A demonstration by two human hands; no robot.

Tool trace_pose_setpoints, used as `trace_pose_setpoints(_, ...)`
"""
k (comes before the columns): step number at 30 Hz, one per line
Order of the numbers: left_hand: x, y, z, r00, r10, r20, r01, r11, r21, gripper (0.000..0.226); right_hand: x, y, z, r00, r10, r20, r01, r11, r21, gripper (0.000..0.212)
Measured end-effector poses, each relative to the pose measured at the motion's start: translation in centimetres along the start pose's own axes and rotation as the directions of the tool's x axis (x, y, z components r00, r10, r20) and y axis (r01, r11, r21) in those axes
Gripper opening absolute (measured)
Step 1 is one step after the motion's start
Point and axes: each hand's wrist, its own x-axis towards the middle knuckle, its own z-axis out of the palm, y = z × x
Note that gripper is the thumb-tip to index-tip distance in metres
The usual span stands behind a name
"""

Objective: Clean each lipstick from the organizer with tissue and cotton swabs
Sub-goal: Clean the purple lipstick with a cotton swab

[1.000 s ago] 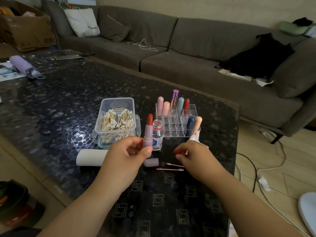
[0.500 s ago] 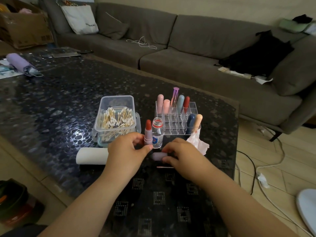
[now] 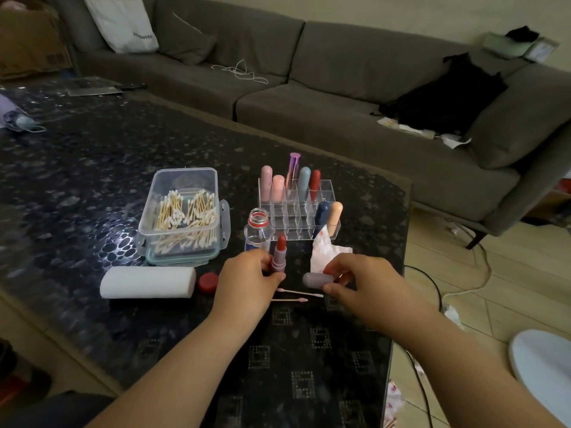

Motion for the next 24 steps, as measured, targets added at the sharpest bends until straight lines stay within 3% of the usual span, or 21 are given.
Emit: trace_pose_setpoints(24, 0.04, -0.43, 0.85, 0.999, 0.029, -0.034, -0.029, 1.0, 0.003, 0.02, 0.41, 0.25, 0.99, 0.999, -0.035, 0.029, 0.033, 0.997, 0.063, 0.026)
